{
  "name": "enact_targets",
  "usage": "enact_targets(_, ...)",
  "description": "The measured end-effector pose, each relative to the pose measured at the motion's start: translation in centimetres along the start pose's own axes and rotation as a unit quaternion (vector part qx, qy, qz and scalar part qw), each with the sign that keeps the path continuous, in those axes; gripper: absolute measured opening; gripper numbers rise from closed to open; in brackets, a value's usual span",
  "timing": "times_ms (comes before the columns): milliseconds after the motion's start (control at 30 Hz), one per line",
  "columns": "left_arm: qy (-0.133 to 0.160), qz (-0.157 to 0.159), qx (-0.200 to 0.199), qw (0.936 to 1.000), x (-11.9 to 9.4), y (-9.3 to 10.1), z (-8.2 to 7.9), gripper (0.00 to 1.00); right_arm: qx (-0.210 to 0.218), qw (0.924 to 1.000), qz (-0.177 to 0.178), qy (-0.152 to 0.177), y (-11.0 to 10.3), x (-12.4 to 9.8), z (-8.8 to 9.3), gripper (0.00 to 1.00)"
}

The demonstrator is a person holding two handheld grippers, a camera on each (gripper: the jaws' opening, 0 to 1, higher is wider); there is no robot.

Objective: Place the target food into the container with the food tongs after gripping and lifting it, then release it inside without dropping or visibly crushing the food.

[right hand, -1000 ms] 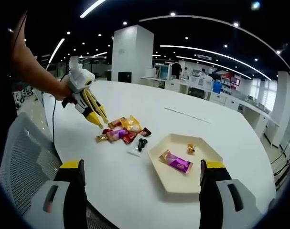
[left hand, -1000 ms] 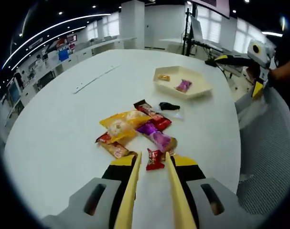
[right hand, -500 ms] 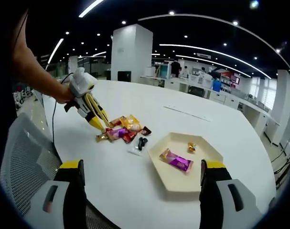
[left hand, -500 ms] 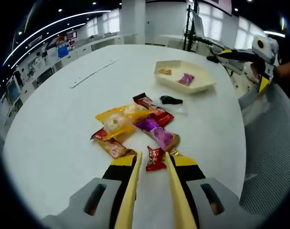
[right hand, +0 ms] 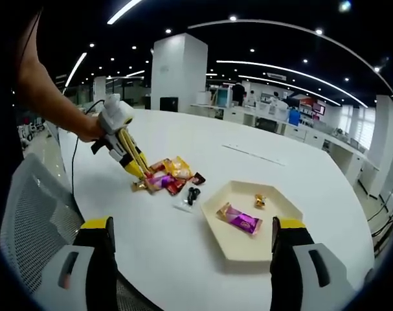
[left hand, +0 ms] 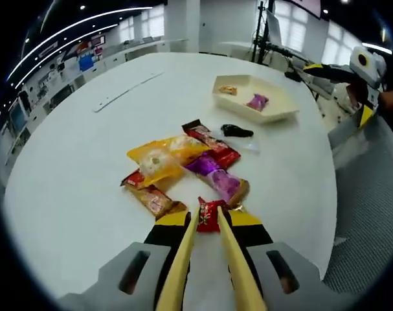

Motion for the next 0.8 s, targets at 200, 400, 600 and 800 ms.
enact_targets(200, -0.001, -0.002, -0.009, 1.0, -0.4, 0.2, -0.1, 0.17, 0.0, 1.0, -0.001, 0.003, 0.0, 0.0, -0.1, 0.99)
enact_targets(400, 0.001, -0.005, -0.015, 0.9999, -1.5, 0.2, -0.3, 0.17, 0.002, 1.0, 0.001, 0.008, 0.1, -0.1, -0.1, 0.99)
enact_targets(600, 0.004, -0.001, -0.012, 0.9999, -2.1, -0.1, -0.9, 0.17, 0.003, 0.9999, 0.0, 0.012, 0.0, -0.1, -0.2, 0.99)
enact_targets(800, 0.006, 0.004, -0.006, 1.0, -2.5, 0.2, -1.8, 0.17, 0.003, 0.9999, 0.001, 0.013, 0.1, -0.1, -0.2, 0.99)
Point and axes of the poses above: the point that each gripper's makers call its tool centre point, and the gripper's own axes: x roughly forward along the fingers, y roughly to its right, z roughly out of its underside, the point moved 9 cm from there along -x, roughly backward along the fingers, and after that the axes turned 8 degrees about z, right-handed, at the moved point
